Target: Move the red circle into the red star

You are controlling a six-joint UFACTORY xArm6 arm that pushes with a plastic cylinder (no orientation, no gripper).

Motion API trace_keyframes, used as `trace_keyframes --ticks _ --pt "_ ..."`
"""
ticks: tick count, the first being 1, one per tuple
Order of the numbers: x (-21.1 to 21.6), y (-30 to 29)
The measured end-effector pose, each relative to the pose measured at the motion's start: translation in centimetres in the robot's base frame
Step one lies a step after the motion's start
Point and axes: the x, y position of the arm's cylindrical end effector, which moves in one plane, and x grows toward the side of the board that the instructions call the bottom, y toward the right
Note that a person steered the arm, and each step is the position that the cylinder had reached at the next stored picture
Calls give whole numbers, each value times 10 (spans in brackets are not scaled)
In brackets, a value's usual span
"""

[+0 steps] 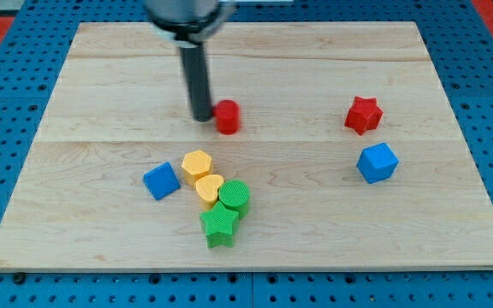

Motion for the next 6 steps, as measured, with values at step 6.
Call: trace_keyframes --ticks 6 --pt "21 136"
